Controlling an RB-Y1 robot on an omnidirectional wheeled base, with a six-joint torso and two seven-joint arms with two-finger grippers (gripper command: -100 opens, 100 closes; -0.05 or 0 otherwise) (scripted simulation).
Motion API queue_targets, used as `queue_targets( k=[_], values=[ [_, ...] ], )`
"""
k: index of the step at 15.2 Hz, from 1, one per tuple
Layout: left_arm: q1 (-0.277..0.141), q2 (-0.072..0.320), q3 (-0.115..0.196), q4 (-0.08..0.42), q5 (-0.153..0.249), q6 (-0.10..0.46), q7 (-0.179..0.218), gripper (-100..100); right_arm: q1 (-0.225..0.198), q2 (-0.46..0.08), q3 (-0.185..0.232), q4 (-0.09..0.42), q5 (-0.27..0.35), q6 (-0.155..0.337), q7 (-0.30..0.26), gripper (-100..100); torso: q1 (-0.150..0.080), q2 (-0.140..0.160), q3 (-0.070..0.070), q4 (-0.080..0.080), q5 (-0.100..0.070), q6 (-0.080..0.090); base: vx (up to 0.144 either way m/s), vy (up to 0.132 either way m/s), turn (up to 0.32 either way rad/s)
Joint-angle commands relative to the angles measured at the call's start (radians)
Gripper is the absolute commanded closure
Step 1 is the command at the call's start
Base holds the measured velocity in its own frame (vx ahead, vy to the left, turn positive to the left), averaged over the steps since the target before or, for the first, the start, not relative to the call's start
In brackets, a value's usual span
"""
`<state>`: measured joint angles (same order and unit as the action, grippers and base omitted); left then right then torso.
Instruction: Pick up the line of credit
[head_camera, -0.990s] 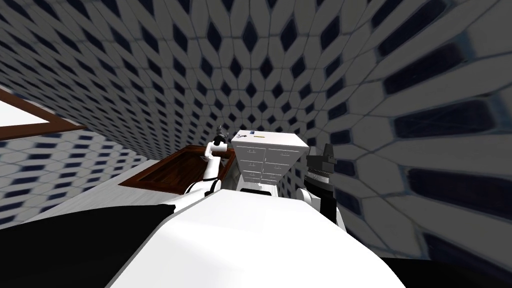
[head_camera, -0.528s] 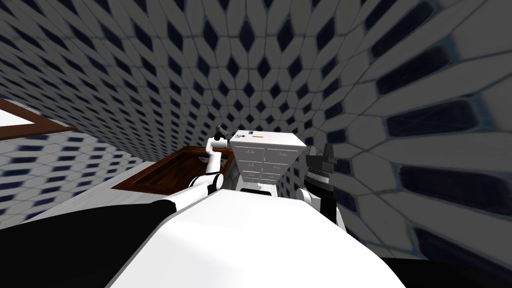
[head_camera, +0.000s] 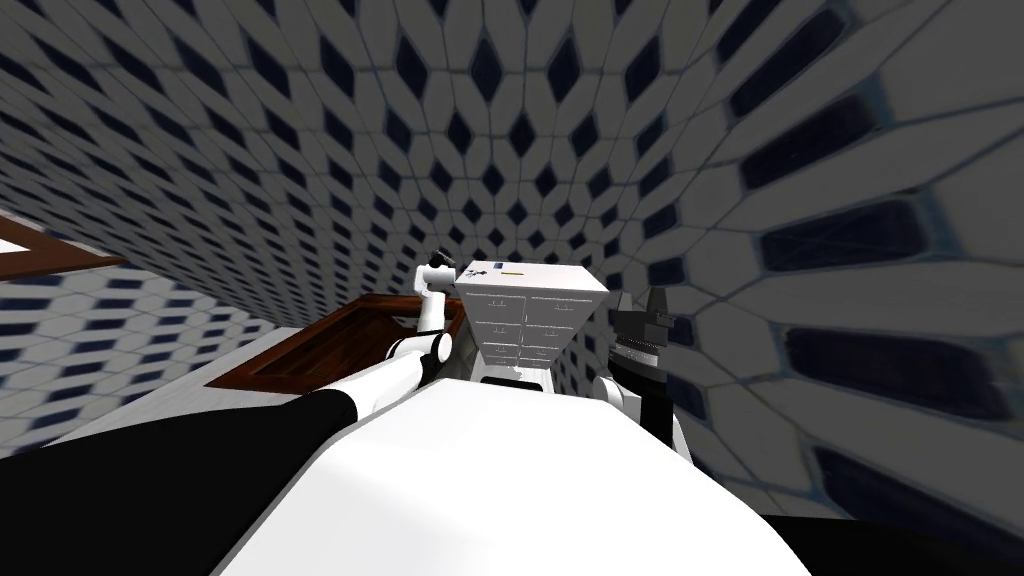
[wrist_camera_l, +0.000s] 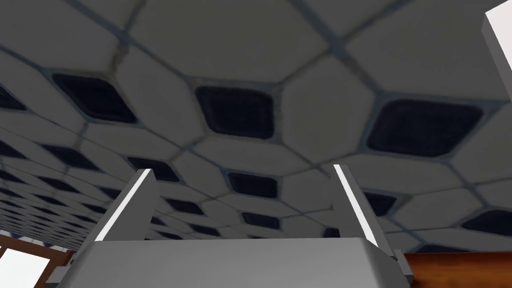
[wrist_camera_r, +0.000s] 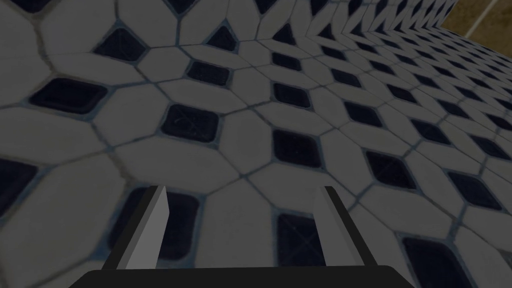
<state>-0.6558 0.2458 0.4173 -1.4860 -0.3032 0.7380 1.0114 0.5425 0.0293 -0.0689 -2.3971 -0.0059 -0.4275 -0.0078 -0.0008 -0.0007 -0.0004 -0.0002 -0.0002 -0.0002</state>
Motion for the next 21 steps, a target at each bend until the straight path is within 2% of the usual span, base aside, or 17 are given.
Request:
queue_targets(
  k=[1, 2, 3, 4, 5, 7, 8, 9, 10, 11, 13, 14, 15, 17, 18, 20, 21],
  values=[
    [-0.050, -0.002, 0.025, 0.047, -0.013, 0.050, 0.050, -100, 0.000, 0.000, 0.000, 0.000, 0.000, 0.000, 0.000, 0, 0.000, 0.000, 0.000, 0.000, 0.000, 0.000, 0.007, -0.008, -0.041],
    [-0.071, -0.002, 0.025, 0.047, -0.013, 0.070, 0.051, -100, 0.000, 0.000, 0.000, 0.000, 0.000, 0.000, 0.000, 0, 0.000, 0.000, 0.000, 0.000, 0.000, 0.000, 0.011, -0.009, -0.070],
    [-0.073, -0.002, 0.025, 0.047, -0.013, 0.084, 0.051, -100, 0.000, 0.000, 0.000, 0.000, 0.000, 0.000, 0.000, 0, 0.000, 0.000, 0.000, 0.000, 0.000, 0.000, 0.009, -0.005, -0.034],
    [-0.109, -0.004, 0.047, 0.090, -0.024, 0.110, 0.093, -100, 0.000, 0.000, 0.000, 0.000, 0.000, 0.000, 0.000, 0, 0.000, 0.000, 0.000, 0.000, 0.000, 0.000, 0.011, -0.008, -0.052],
    [-0.130, -0.004, 0.047, 0.090, -0.024, 0.129, 0.096, -100, 0.000, 0.000, 0.000, 0.000, 0.000, 0.000, 0.000, 0, 0.000, 0.000, 0.000, 0.000, 0.000, 0.000, 0.012, -0.009, -0.067],
    [-0.135, -0.004, 0.047, 0.090, -0.024, 0.151, 0.096, -100, 0.000, 0.000, 0.000, 0.000, 0.000, 0.000, 0.000, 0, 0.000, 0.000, 0.000, 0.000, 0.000, 0.000, 0.008, -0.005, -0.022],
    [-0.177, -0.007, 0.068, 0.132, -0.035, 0.186, 0.141, -100, 0.000, 0.000, 0.000, 0.000, 0.000, 0.000, 0.000, 0, 0.000, 0.000, 0.000, 0.000, 0.000, 0.000, 0.010, -0.009, -0.058],
    [-0.196, -0.007, 0.068, 0.132, -0.035, 0.204, 0.141, -100, 0.000, 0.000, 0.000, 0.000, 0.000, 0.000, 0.000, 0, 0.000, 0.000, 0.000, 0.000, 0.000, 0.000, 0.014, -0.009, -0.067],
    [-0.196, -0.007, 0.068, 0.132, -0.035, 0.217, 0.141, -100, 0.000, 0.000, 0.000, 0.000, 0.000, 0.000, 0.000, 0, 0.000, 0.000, 0.000, 0.000, 0.000, 0.000, 0.012, -0.005, -0.027],
    [-0.234, -0.012, 0.089, 0.173, -0.045, 0.243, 0.183, -100, 0.000, 0.000, 0.000, 0.000, 0.000, 0.000, 0.000, 0, 0.000, 0.000, 0.000, 0.000, 0.000, 0.000, 0.017, -0.007, -0.061],
    [-0.254, -0.012, 0.089, 0.173, -0.045, 0.282, 0.183, -100, 0.000, 0.000, 0.000, 0.000, 0.000, 0.000, 0.000, 0, -0.001, -0.001, 0.000, 0.000, 0.000, 0.000, 0.017, -0.008, -0.049],
    [-0.289, -0.017, 0.109, 0.213, -0.054, 0.304, 0.224, -100, 0.000, 0.000, 0.000, 0.000, 0.000, 0.000, 0.000, 0, 0.000, -0.001, 0.000, 0.000, 0.000, 0.000, 0.017, -0.009, -0.075],
    [-0.309, -0.017, 0.109, 0.213, -0.054, 0.325, 0.224, -100, 0.000, 0.000, 0.000, 0.000, 0.000, 0.000, 0.000, 0, -0.001, -0.001, 0.000, 0.000, 0.000, 0.001, 0.018, -0.007, -0.073],
    [-0.311, -0.017, 0.109, 0.213, -0.054, 0.345, 0.224, -100, 0.000, 0.000, 0.000, 0.000, 0.000, 0.000, 0.000, 0, 0.000, 0.000, 0.000, 0.000, 0.000, 0.000, 0.010, -0.002, -0.005],
    [-0.354, -0.022, 0.128, 0.253, -0.063, 0.383, 0.263, -100, 0.000, 0.000, 0.000, 0.000, 0.000, 0.000, 0.000, 0, 0.000, 0.000, 0.000, 0.000, 0.000, 0.000, 0.012, -0.005, -0.053],
    [-0.364, -0.022, 0.128, 0.253, -0.063, 0.406, 0.263, -100, 0.000, 0.000, 0.000, 0.000, 0.000, 0.000, 0.000, 0, 0.000, 0.000, 0.000, 0.000, 0.000, 0.000, 0.015, -0.005, -0.049],
    [-0.404, -0.028, 0.147, 0.292, -0.071, 0.441, 0.299, -100, 0.000, 0.000, 0.000, 0.000, 0.000, 0.000, 0.000, 0, 0.000, 0.000, 0.000, 0.000, 0.000, 0.000, 0.016, -0.007, -0.068]
  ],
)
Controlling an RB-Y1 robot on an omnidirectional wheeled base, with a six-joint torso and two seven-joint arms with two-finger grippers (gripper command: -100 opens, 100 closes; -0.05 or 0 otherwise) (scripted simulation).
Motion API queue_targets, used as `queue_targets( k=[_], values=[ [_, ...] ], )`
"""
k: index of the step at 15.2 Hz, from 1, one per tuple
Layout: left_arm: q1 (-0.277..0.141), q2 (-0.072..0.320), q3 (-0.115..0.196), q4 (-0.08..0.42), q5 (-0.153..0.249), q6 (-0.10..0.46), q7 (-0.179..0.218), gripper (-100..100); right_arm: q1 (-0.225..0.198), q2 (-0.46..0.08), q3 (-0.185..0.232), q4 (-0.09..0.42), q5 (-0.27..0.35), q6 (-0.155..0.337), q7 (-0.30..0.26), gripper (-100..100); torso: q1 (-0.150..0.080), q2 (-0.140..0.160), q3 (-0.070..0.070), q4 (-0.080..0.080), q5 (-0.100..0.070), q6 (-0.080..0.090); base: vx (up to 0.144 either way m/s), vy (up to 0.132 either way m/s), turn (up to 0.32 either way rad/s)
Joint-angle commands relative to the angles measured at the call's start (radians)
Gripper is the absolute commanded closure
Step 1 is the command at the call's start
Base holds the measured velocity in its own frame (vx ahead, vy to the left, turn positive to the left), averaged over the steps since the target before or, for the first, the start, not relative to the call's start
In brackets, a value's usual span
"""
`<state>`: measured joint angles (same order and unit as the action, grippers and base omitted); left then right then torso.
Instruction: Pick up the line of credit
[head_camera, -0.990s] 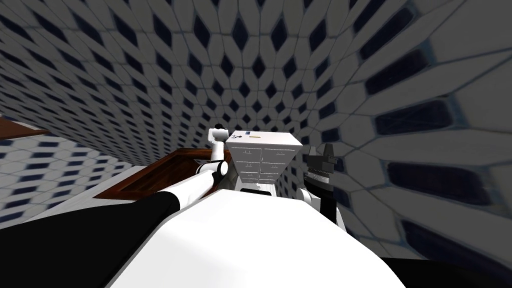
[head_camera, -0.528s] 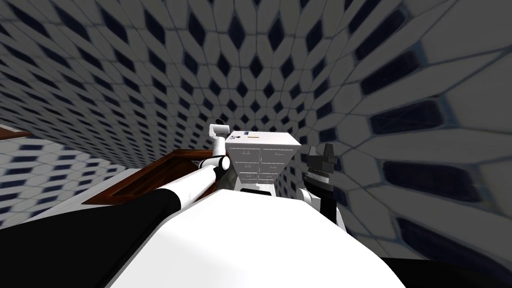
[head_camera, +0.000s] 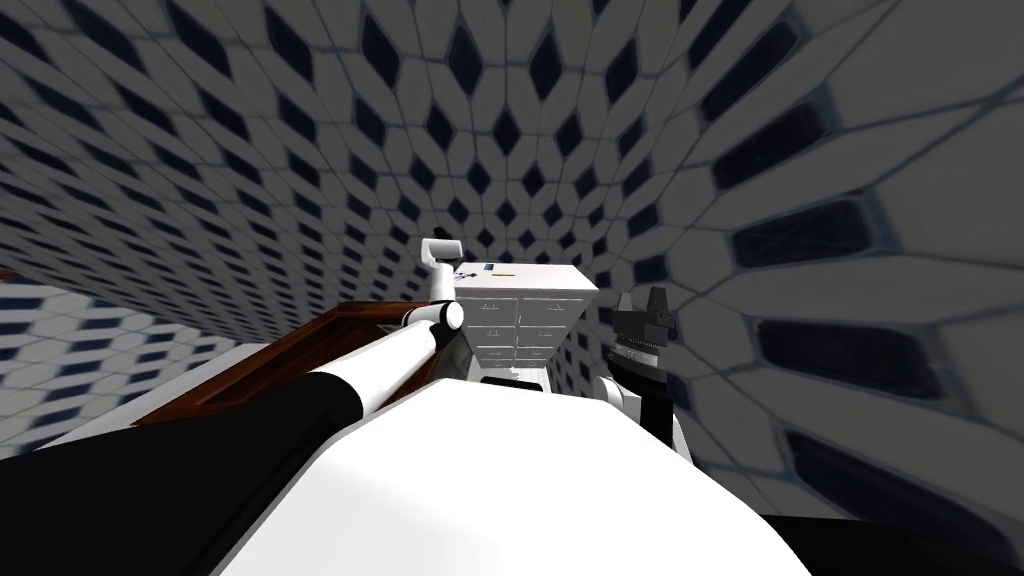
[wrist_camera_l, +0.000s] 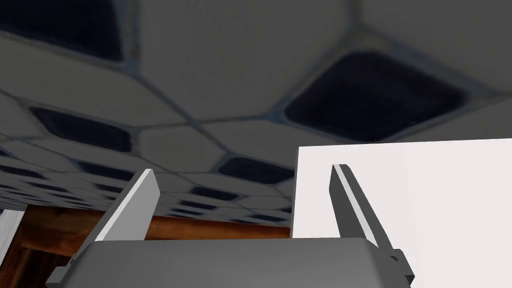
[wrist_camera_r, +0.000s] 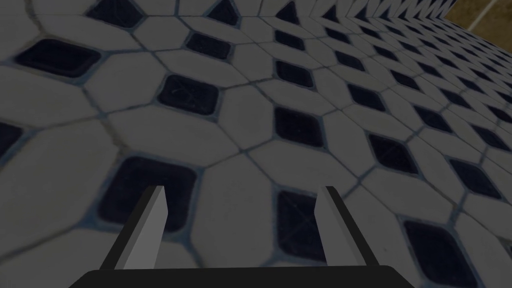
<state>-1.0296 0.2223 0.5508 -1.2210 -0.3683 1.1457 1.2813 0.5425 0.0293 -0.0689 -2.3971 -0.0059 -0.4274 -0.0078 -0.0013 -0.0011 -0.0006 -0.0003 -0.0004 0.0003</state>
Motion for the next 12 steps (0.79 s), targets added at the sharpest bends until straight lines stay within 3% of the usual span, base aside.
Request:
queue_targets(
  k=[1, 2, 3, 5, 6, 8, 9, 12],
  values=[
    [-0.041, -0.004, 0.013, 0.027, -0.006, 0.050, 0.029, -100, 0.000, 0.000, 0.000, 0.000, 0.000, 0.000, 0.000, 0, 0.000, 0.000, 0.000, 0.000, 0.000, 0.000, 0.019, -0.006, -0.077],
    [-0.041, -0.004, 0.013, 0.027, -0.006, 0.058, 0.029, -100, 0.000, 0.000, 0.000, 0.000, 0.000, 0.000, 0.000, 0, 0.000, 0.000, 0.000, 0.000, 0.000, 0.000, 0.016, -0.003, -0.026],
    [-0.082, -0.010, 0.030, 0.065, -0.013, 0.087, 0.064, -100, 0.000, 0.000, 0.000, 0.000, 0.000, 0.000, 0.000, 0, 0.000, 0.000, 0.000, 0.000, 0.000, 0.000, 0.020, -0.006, -0.052],
    [-0.089, -0.010, 0.030, 0.065, -0.013, 0.115, 0.064, -100, 0.000, 0.000, 0.000, 0.000, 0.000, 0.000, 0.000, 0, 0.000, 0.000, 0.000, 0.000, 0.000, 0.000, 0.019, -0.006, -0.043],
    [-0.130, -0.016, 0.046, 0.100, -0.019, 0.146, 0.096, -100, 0.000, 0.000, 0.000, 0.000, 0.000, 0.000, 0.000, 0, 0.000, 0.000, 0.000, 0.000, 0.000, 0.000, 0.020, -0.005, -0.054],
    [-0.133, -0.016, 0.046, 0.100, -0.019, 0.168, 0.096, -100, 0.000, 0.000, 0.000, 0.000, 0.000, 0.000, 0.000, 0, 0.000, 0.000, 0.000, 0.000, 0.000, 0.000, 0.020, -0.003, -0.045],
    [-0.174, -0.022, 0.061, 0.135, -0.025, 0.196, 0.126, -100, 0.000, 0.000, 0.000, 0.000, 0.000, 0.000, 0.000, 0, 0.000, 0.000, 0.000, 0.000, 0.000, 0.000, 0.018, -0.005, -0.049],
    [-0.212, -0.028, 0.075, 0.167, -0.031, 0.263, 0.153, -100, 0.000, 0.000, 0.000, 0.000, 0.000, 0.000, 0.000, 0, 0.000, 0.000, 0.000, 0.000, 0.000, 0.000, 0.023, -0.006, -0.069]
  ],
)
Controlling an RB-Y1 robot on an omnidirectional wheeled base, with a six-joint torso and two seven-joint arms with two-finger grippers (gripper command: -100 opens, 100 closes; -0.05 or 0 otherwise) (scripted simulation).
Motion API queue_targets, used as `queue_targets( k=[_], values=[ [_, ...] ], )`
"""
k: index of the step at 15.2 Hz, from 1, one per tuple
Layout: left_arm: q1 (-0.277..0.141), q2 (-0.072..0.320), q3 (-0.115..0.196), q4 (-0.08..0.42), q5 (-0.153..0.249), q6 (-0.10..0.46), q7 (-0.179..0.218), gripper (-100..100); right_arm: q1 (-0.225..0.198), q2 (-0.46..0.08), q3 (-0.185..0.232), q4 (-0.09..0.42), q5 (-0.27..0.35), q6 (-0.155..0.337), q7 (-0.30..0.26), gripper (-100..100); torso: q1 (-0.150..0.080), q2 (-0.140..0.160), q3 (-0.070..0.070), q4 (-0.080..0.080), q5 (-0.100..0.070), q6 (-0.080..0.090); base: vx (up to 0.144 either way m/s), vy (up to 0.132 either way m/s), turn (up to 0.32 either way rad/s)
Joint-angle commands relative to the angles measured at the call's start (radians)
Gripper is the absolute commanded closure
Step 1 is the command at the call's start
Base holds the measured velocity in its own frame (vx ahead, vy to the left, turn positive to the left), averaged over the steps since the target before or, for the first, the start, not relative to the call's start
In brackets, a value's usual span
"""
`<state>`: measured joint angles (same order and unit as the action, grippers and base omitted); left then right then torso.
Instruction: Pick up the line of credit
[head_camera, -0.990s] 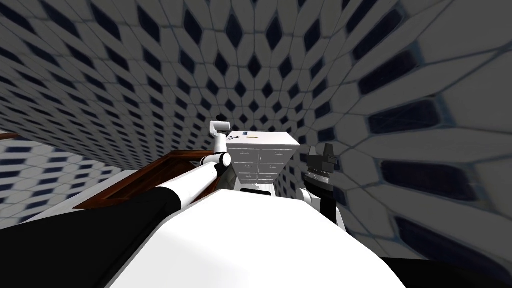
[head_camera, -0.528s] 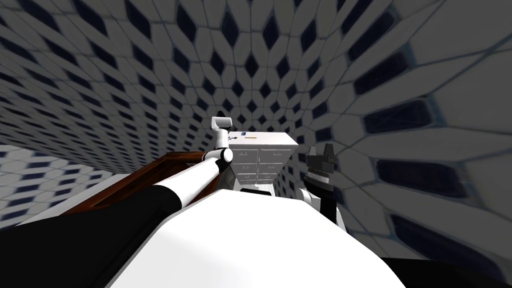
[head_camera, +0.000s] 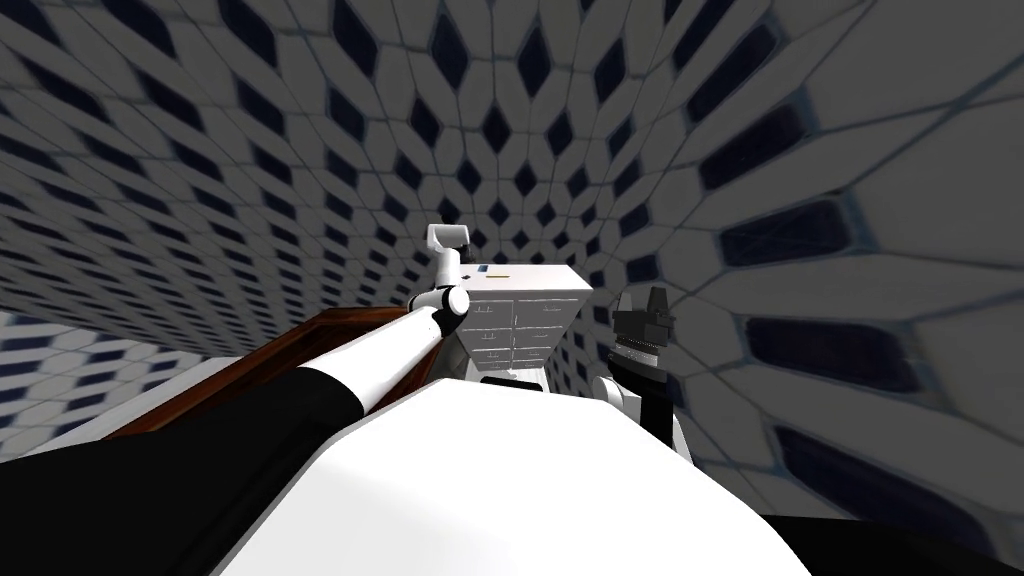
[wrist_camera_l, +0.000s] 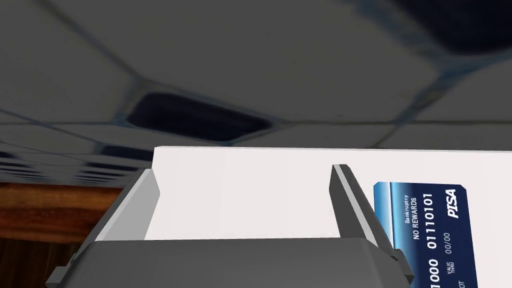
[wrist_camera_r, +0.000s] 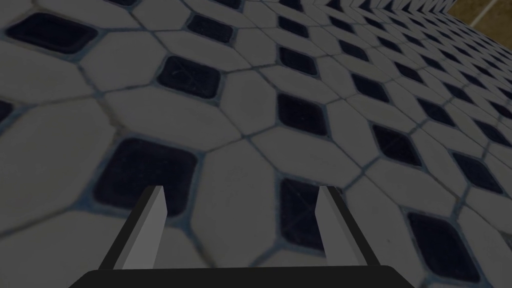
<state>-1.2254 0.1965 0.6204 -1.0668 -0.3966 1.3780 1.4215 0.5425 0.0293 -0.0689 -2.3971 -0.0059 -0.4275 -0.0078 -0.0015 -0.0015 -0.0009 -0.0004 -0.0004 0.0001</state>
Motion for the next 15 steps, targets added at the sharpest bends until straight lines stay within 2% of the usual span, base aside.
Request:
queue_targets(
  k=[1, 2, 3, 4, 5, 6, 7, 8, 9, 12, 13, 15],
  values=[
    [-0.016, -0.002, 0.005, 0.013, -0.002, 0.033, 0.012, -100, 0.000, 0.000, 0.000, 0.000, 0.000, 0.000, 0.000, 0, 0.000, 0.000, 0.000, 0.000, 0.000, 0.000, 0.020, -0.003, -0.022],
    [-0.050, -0.007, 0.017, 0.042, -0.007, 0.067, 0.037, -100, 0.000, 0.000, 0.000, 0.000, 0.000, 0.000, 0.000, 0, 0.000, 0.000, 0.000, 0.000, 0.000, 0.000, 0.022, -0.003, -0.038],
    [-0.050, -0.007, 0.017, 0.042, -0.007, 0.075, 0.037, -100, 0.000, 0.000, 0.000, 0.000, 0.000, 0.000, 0.000, 0, 0.000, 0.000, 0.000, 0.000, 0.000, 0.000, 0.022, -0.003, -0.054],
    [-0.080, -0.012, 0.028, 0.069, -0.011, 0.103, 0.058, -100, 0.000, 0.000, 0.000, 0.000, 0.000, 0.000, 0.000, 0, 0.000, 0.000, 0.000, 0.000, 0.000, 0.000, 0.023, -0.005, -0.060],
    [-0.080, -0.012, 0.028, 0.069, -0.011, 0.113, 0.058, -100, 0.000, 0.000, 0.000, 0.000, 0.000, 0.000, 0.000, 0, 0.000, 0.000, 0.000, 0.000, 0.000, 0.000, 0.023, -0.004, -0.056],
    [-0.105, -0.016, 0.038, 0.093, -0.014, 0.137, 0.077, -100, 0.000, 0.000, 0.000, 0.000, 0.000, 0.000, 0.000, 0, 0.000, 0.000, 0.000, 0.000, 0.000, 0.000, 0.025, -0.006, -0.050],
    [-0.105, -0.016, 0.038, 0.093, -0.014, 0.147, 0.077, -100, 0.000, 0.000, 0.000, 0.000, 0.000, 0.000, 0.000, 0, 0.000, 0.000, 0.000, 0.000, 0.000, 0.000, 0.023, -0.005, -0.045],
    [-0.127, -0.019, 0.046, 0.114, -0.016, 0.173, 0.093, -100, 0.000, 0.000, 0.000, 0.000, 0.000, 0.000, 0.000, 0, 0.000, 0.000, 0.000, 0.000, 0.000, 0.000, 0.021, -0.002, -0.055],
    [-0.127, -0.019, 0.046, 0.114, -0.016, 0.175, 0.093, -100, 0.000, 0.000, 0.000, 0.000, 0.000, 0.000, 0.000, 0, 0.000, 0.000, 0.000, 0.000, 0.000, 0.000, 0.021, 0.000, -0.041],
    [-0.166, -0.024, 0.061, 0.153, -0.021, 0.228, 0.122, -100, 0.000, 0.000, 0.000, 0.000, 0.000, 0.000, 0.000, 0, 0.001, 0.000, 0.000, 0.000, 0.000, 0.000, 0.022, 0.000, -0.048],
    [-0.153, -0.022, 0.056, 0.137, -0.019, 0.210, 0.109, -100, 0.000, 0.000, 0.000, 0.000, 0.000, 0.000, 0.000, 0, 0.001, 0.000, 0.000, 0.000, 0.000, 0.000, 0.015, 0.000, -0.023],
    [-0.123, -0.025, 0.061, 0.145, -0.007, 0.178, 0.104, -100, 0.000, 0.000, 0.000, 0.000, 0.000, 0.000, 0.000, 0, 0.001, 0.000, 0.000, 0.000, 0.001, -0.001, 0.043, -0.012, 0.028]
  ],
)
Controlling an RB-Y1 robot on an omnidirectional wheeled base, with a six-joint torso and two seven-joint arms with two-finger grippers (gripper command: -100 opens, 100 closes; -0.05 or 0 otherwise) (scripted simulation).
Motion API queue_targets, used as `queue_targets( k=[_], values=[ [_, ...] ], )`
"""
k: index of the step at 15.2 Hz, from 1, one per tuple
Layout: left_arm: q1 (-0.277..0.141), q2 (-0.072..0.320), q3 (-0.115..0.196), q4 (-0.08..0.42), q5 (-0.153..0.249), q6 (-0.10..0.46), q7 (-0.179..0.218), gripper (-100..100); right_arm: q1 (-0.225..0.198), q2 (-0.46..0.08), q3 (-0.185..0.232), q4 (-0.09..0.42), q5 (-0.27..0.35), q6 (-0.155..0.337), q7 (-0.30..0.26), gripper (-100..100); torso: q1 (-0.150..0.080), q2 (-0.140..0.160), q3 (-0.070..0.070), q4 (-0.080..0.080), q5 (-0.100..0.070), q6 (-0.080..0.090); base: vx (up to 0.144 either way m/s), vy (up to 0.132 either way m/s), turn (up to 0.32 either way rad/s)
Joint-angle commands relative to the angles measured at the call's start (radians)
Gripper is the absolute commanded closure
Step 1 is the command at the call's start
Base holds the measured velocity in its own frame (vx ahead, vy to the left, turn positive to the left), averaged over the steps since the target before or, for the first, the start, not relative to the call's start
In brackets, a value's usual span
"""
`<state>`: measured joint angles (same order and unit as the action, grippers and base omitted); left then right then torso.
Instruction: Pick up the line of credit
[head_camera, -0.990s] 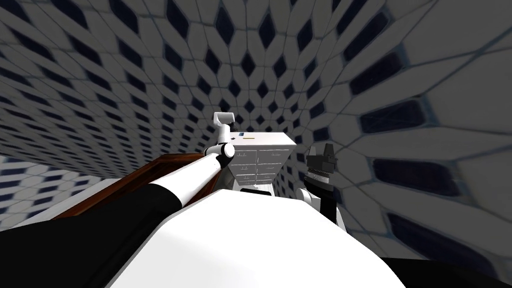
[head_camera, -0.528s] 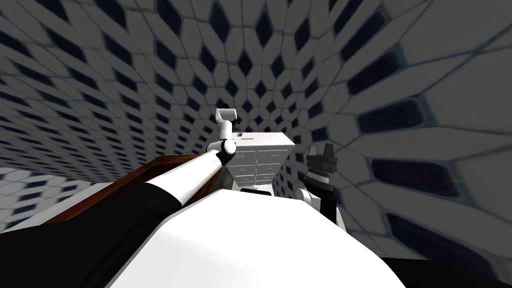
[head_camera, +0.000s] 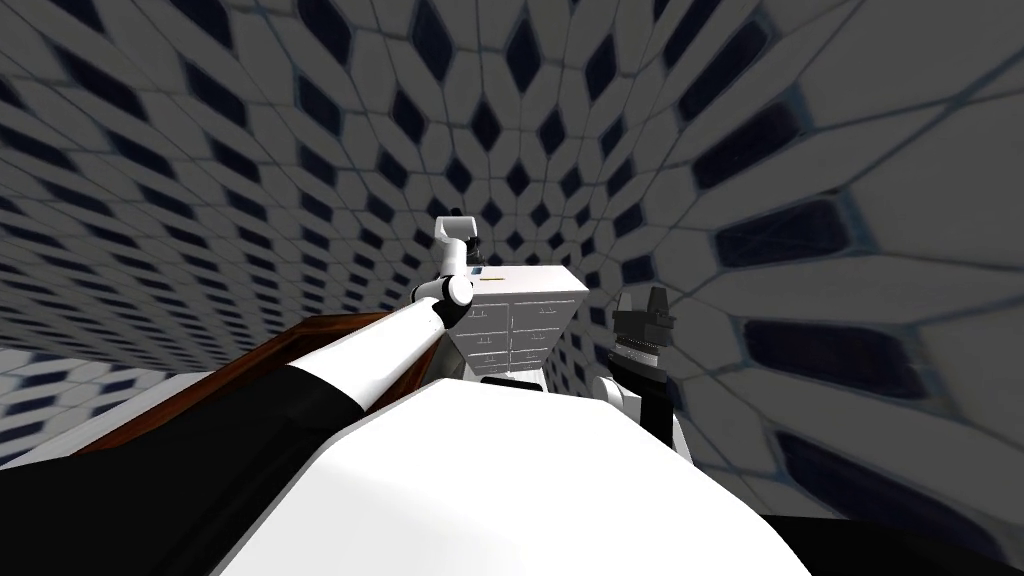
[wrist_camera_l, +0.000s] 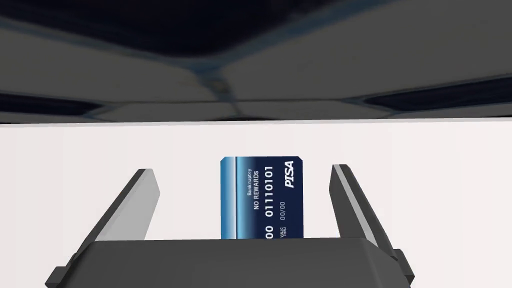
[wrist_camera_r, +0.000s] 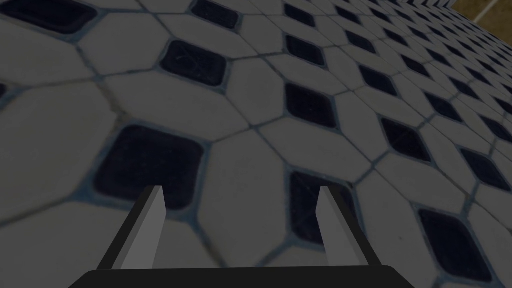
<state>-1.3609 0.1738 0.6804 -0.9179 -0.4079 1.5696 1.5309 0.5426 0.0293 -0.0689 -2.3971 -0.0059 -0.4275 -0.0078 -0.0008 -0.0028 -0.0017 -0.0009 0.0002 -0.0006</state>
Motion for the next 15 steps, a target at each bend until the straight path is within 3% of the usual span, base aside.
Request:
queue_targets(
  k=[1, 2, 6, 7, 8, 9, 14, 15],
  values=[
    [0.000, 0.000, 0.000, 0.000, 0.000, 0.000, 0.000, -100, 0.000, 0.000, 0.000, 0.000, 0.000, 0.000, 0.000, 0, 0.000, 0.000, 0.000, 0.000, 0.000, 0.000, 0.034, -0.012, 0.015],
    [0.002, 0.000, 0.000, 0.001, 0.001, -0.006, -0.001, 100, 0.000, 0.000, 0.000, 0.000, 0.000, 0.000, 0.000, 0, 0.000, 0.000, 0.000, 0.000, 0.000, 0.000, 0.011, -0.004, 0.002],
    [0.002, 0.000, 0.000, 0.001, 0.001, -0.006, -0.001, 100, 0.000, 0.000, 0.000, 0.000, 0.000, 0.000, 0.000, 0, 0.001, 0.003, 0.002, 0.001, 0.000, 0.000, 0.001, 0.000, 0.000],
    [-0.019, -0.001, -0.003, -0.011, -0.008, 0.025, 0.003, 100, 0.000, 0.000, 0.000, 0.000, 0.000, 0.000, 0.000, 0, 0.001, 0.003, 0.002, 0.001, 0.000, 0.000, -0.019, 0.006, -0.031],
    [-0.002, -0.003, -0.001, -0.011, -0.002, 0.005, -0.001, 100, 0.000, 0.000, 0.000, 0.000, 0.000, 0.000, 0.000, 0, 0.001, 0.004, 0.002, 0.001, 0.000, 0.000, -0.018, 0.007, -0.021],
    [-0.006, -0.007, -0.002, -0.016, -0.005, 0.020, 0.000, -100, 0.000, 0.000, 0.000, 0.000, 0.000, 0.000, 0.000, 0, 0.001, 0.004, 0.002, 0.001, 0.000, 0.000, -0.083, -0.009, 0.015],
    [-0.011, -0.008, -0.002, -0.015, -0.007, 0.024, 0.002, -100, -0.001, 0.000, 0.000, 0.000, 0.000, 0.000, 0.000, 0, -0.004, 0.018, 0.009, 0.002, 0.000, 0.001, -0.175, -0.044, 0.020],
    [-0.011, 0.012, 0.003, 0.015, 0.001, 0.007, -0.005, -100, 0.000, 0.000, 0.000, 0.000, 0.000, 0.000, 0.000, 0, -0.004, 0.015, 0.008, 0.001, 0.000, 0.001, -0.033, -0.033, -0.007]
  ],
)
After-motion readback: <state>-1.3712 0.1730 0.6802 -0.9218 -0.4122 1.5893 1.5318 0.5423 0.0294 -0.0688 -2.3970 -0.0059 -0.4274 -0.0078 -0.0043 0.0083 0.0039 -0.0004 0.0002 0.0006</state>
